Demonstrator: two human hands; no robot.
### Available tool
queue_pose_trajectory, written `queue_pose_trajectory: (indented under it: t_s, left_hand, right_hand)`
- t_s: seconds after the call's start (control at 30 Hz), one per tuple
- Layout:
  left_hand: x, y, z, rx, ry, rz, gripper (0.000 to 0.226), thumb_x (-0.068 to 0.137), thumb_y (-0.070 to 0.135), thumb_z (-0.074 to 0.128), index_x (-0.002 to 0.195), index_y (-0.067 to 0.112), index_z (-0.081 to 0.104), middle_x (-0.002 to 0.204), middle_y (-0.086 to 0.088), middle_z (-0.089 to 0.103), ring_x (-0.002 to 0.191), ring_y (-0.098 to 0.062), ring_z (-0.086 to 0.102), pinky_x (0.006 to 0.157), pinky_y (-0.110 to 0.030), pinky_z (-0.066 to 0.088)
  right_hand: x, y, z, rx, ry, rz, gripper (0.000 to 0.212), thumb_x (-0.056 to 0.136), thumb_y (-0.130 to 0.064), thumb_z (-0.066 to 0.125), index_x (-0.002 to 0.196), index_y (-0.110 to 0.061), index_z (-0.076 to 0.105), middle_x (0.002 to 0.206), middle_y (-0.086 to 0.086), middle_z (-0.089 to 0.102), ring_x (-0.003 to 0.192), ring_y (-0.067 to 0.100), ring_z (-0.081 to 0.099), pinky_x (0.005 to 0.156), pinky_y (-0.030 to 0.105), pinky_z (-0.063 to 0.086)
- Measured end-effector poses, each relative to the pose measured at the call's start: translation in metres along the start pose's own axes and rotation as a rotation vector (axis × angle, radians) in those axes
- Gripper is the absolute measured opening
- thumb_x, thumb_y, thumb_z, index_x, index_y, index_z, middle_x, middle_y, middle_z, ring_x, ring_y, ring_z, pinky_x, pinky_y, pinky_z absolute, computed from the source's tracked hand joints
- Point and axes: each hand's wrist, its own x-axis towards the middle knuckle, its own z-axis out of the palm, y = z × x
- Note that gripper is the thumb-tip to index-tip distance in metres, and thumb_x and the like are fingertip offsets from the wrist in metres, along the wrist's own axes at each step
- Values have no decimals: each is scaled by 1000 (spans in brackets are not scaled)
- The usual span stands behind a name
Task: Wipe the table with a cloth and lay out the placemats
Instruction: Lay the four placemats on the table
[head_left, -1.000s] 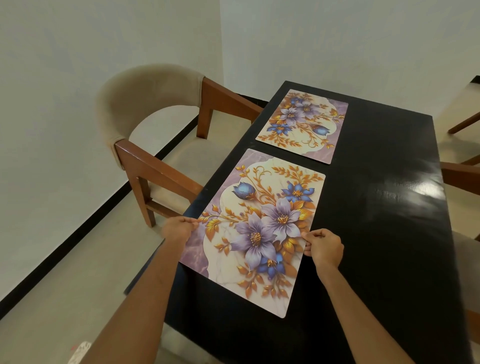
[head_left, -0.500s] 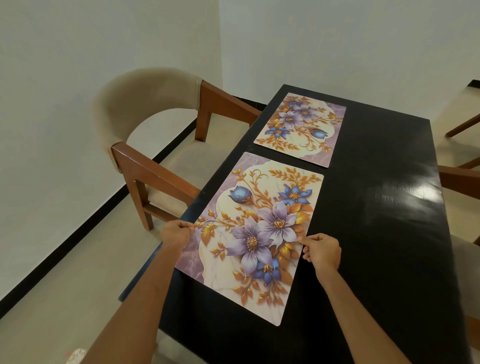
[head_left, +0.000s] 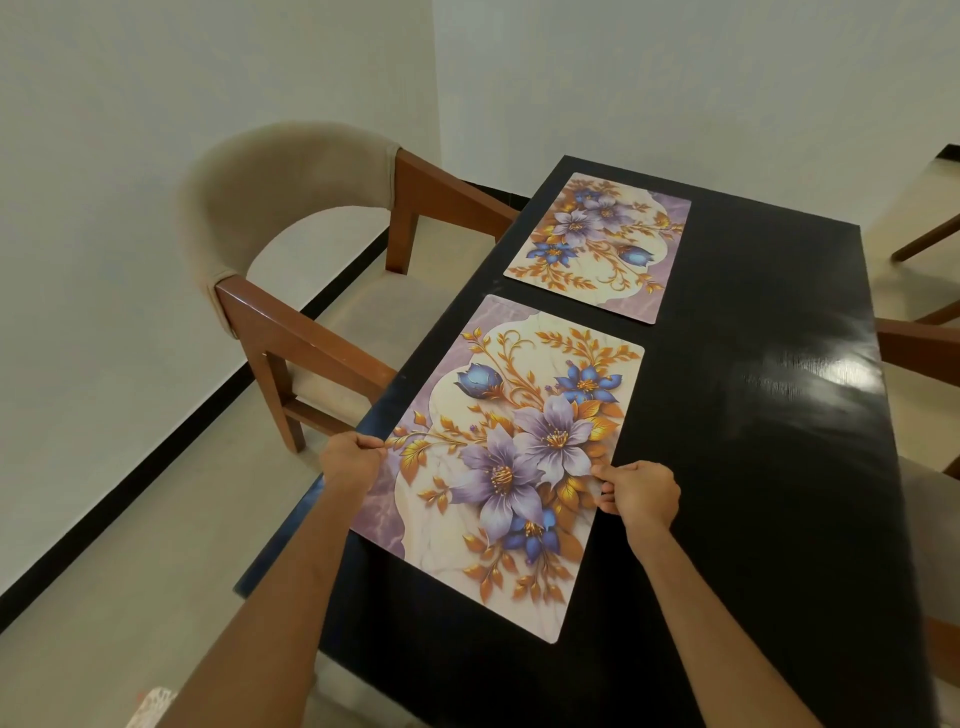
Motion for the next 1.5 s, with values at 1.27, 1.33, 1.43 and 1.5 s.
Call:
queue_pose_trajectory:
  t_s: [1.27,1.33,1.43,1.5]
  left_hand:
    - [-181,-137,-103,-74,578,372,22,89,17,64,110,10,63,109,-9,57,106,-21,48,93,-33,41]
    - [-197,-173,-119,-25,587,319,22,90,19,64,111,13,62,110,-7,56,106,-21,48,93,-33,42]
    - [-219,-225,-139,-20,582,253,21,90,19,63,110,12,63,108,-6,55,105,-23,48,93,-36,42]
    - [-237,-266,-153,-4,585,196,22,89,18,65,110,10,64,108,-9,57,105,-27,49,92,-39,42]
  right_hand:
    - [-220,43,34,189,-494,-518,17,92,-13,63,79,-2,62,61,12,62,42,18,59,41,24,48]
    - [-251,62,49,162,-585,-522,14,92,-12,62,81,-3,63,62,13,61,43,18,59,41,24,49]
    - [-288,92,63,108,-664,-506,12,91,-7,61,79,-7,64,62,12,60,47,19,61,45,25,51]
    - [-312,116,74,59,-705,-489,12,91,-4,60,79,-6,63,60,11,60,48,20,61,45,26,51]
